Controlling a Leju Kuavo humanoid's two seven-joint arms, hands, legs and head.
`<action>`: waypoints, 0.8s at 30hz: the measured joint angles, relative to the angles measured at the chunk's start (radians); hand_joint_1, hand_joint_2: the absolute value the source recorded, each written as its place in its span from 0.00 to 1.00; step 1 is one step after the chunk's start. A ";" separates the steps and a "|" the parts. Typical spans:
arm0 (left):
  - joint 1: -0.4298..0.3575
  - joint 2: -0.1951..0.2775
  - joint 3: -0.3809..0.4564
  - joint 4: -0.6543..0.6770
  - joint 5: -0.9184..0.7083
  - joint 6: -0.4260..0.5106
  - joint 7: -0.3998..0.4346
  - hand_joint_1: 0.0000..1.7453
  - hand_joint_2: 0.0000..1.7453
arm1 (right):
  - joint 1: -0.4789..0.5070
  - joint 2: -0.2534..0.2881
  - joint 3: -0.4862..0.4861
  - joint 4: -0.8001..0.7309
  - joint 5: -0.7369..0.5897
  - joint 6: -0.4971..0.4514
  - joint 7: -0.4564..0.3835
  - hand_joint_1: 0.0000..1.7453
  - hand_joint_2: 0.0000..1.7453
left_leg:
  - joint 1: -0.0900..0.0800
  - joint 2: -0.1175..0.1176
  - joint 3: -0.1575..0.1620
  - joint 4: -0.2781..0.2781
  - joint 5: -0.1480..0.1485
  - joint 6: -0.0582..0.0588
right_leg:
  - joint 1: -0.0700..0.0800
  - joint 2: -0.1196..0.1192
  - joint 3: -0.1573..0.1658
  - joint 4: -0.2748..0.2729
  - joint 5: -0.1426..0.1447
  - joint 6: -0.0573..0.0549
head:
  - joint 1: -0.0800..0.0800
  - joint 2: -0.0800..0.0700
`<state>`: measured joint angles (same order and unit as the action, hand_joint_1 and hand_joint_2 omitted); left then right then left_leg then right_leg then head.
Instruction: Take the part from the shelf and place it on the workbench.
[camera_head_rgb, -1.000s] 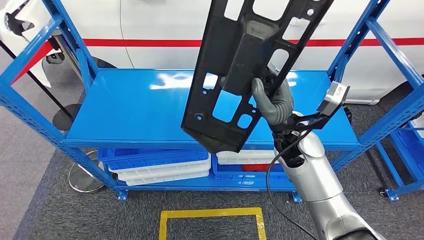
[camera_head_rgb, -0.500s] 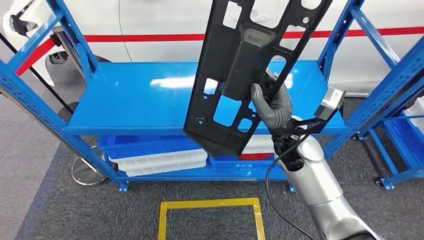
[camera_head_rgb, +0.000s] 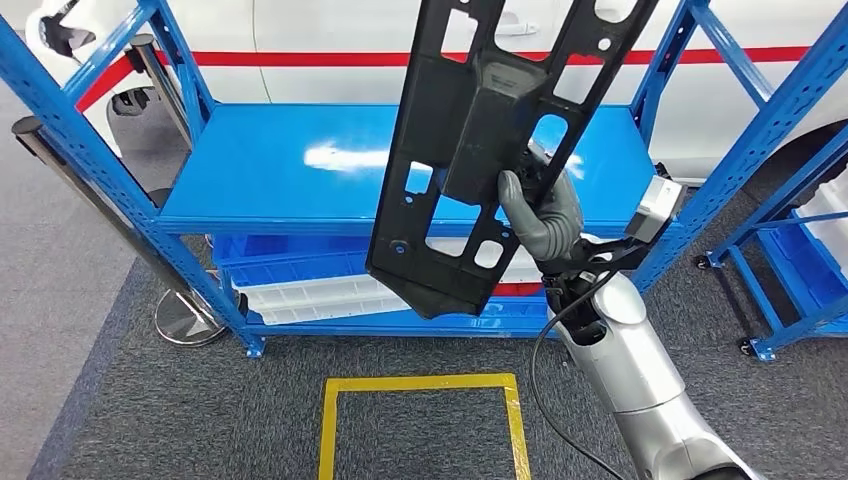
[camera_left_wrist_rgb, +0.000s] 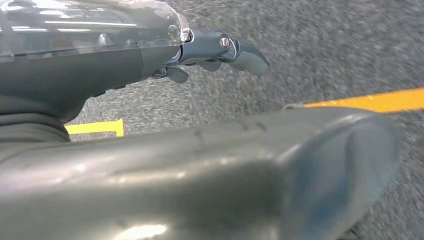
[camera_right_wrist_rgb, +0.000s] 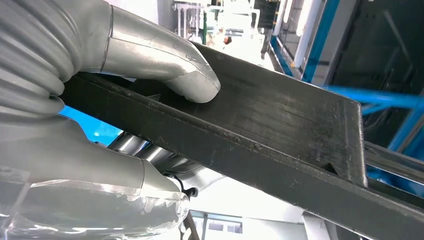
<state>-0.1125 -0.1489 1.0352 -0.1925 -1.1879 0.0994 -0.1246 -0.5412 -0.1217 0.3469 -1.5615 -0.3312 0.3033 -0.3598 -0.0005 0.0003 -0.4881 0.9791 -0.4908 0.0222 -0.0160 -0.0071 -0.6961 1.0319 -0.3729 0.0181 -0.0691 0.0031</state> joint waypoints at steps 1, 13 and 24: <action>0.001 0.000 0.000 0.000 -0.001 -0.002 0.001 0.00 0.00 | 0.000 -0.002 -0.001 0.000 0.000 0.001 -0.001 1.00 1.00 | 0.003 0.003 -0.012 -0.003 0.015 0.006 | 0.000 0.002 -0.013 0.037 -0.045 0.003 | 0.000 0.000; 0.008 -0.005 -0.001 0.000 -0.011 -0.021 0.015 0.00 0.00 | 0.054 -0.014 -0.019 -0.033 0.012 0.018 -0.012 1.00 1.00 | 0.003 0.002 -0.175 0.051 0.123 -0.026 | 0.002 0.009 0.162 0.007 -0.141 -0.010 | -0.001 0.000; 0.020 -0.005 -0.002 0.000 -0.009 -0.025 0.012 0.00 0.00 | 0.139 -0.023 -0.033 -0.086 0.029 0.031 -0.031 1.00 1.00 | 0.006 -0.002 -0.104 0.216 -0.016 -0.034 | 0.010 0.006 0.012 0.001 -0.009 -0.043 | -0.001 0.000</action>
<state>-0.0928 -0.1537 1.0334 -0.1924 -1.1968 0.0745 -0.1125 -0.4024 -0.1442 0.3135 -1.6473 -0.3024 0.3346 -0.3904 0.0054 -0.0018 -0.5924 1.1956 -0.5068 -0.0122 -0.0061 -0.0015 -0.6836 1.0329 -0.3820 -0.0248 -0.0702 0.0031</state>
